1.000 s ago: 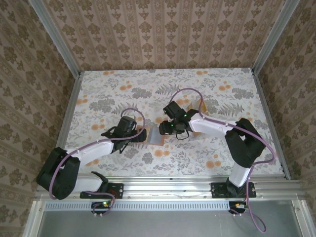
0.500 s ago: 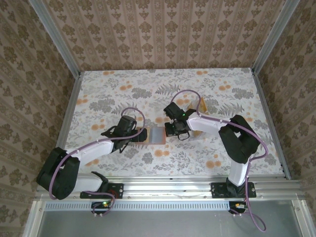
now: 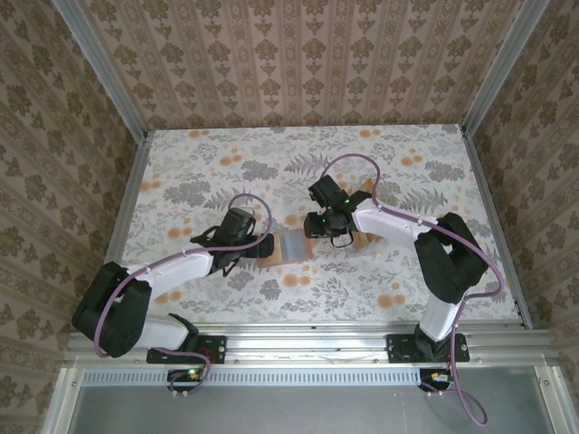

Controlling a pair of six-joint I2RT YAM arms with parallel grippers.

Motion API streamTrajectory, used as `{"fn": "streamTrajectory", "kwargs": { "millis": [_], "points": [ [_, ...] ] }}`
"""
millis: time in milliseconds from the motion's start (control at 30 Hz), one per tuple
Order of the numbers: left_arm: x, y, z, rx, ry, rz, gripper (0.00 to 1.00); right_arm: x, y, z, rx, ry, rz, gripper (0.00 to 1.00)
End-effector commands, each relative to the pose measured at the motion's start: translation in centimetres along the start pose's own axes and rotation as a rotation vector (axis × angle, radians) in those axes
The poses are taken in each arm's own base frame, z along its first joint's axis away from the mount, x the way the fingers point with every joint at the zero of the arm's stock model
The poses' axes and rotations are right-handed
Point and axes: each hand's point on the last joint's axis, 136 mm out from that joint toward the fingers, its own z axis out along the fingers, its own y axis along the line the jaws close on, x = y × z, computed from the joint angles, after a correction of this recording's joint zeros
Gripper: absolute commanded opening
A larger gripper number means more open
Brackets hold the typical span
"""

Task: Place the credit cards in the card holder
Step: Rotate the card holder at the center of the table.

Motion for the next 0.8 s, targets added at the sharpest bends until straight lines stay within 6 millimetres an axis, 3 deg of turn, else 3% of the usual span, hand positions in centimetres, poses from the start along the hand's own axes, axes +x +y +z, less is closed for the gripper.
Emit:
{"fn": "streamTrajectory", "kwargs": {
  "millis": [0,400,767],
  "points": [
    [-0.5,-0.4,-0.1,-0.016,-0.007,0.021,1.00,-1.4,2.8,-1.3,-0.076,-0.026,-0.003,0.36],
    [0.1,-1.3,0.1,-0.054,-0.010,0.057,1.00,-1.0,4.6,4.6,-0.138,0.080,0.028,0.36],
    [0.7,-1.6,0.8,-0.061,0.013,0.076,1.00,0.2,4.6,6.4,-0.165,0.120,0.055,0.35]
  ]
}}
